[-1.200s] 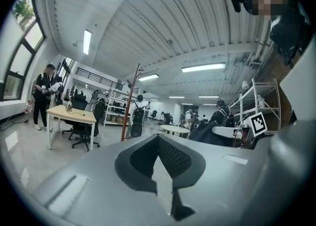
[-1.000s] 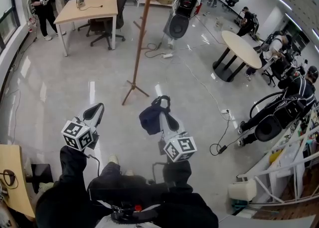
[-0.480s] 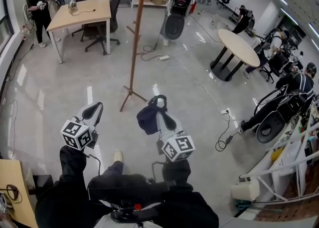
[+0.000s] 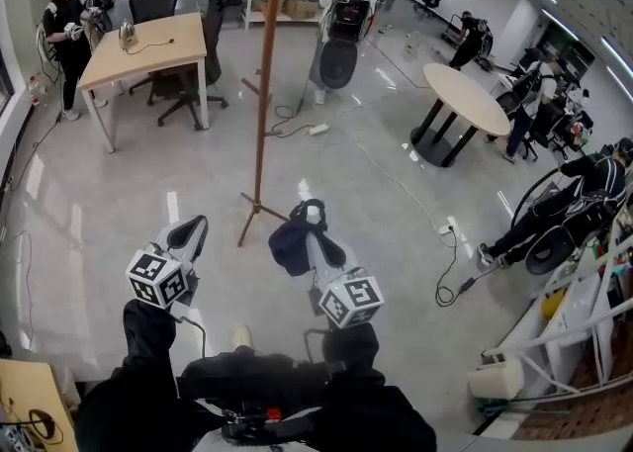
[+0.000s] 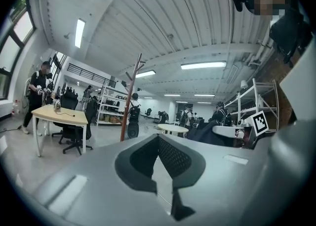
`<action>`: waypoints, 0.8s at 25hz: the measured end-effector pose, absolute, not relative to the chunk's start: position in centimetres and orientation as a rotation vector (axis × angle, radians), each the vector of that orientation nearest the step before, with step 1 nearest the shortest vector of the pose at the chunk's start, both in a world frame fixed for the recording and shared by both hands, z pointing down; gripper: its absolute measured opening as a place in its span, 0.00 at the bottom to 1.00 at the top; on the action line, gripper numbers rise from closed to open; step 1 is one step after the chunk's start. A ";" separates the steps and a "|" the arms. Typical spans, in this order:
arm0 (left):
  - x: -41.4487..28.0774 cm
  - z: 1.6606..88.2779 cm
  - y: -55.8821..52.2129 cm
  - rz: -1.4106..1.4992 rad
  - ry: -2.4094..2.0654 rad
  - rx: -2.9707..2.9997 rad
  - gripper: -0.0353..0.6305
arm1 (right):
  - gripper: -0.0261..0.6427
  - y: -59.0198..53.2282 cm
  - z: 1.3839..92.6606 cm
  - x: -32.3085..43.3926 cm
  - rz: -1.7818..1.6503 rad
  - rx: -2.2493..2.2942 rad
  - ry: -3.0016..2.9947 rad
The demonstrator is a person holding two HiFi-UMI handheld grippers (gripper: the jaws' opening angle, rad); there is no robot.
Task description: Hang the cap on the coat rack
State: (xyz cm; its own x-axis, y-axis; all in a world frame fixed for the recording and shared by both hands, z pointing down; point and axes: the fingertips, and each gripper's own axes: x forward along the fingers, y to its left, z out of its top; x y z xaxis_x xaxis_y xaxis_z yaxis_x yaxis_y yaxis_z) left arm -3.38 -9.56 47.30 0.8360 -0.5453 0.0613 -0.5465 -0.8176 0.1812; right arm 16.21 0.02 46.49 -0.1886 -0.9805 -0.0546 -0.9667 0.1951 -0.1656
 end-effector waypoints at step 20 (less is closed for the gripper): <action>-3.5 48.3 -18.4 0.002 -0.738 2.837 0.06 | 0.05 -8.1 45.0 15.1 -0.102 -2.000 2.276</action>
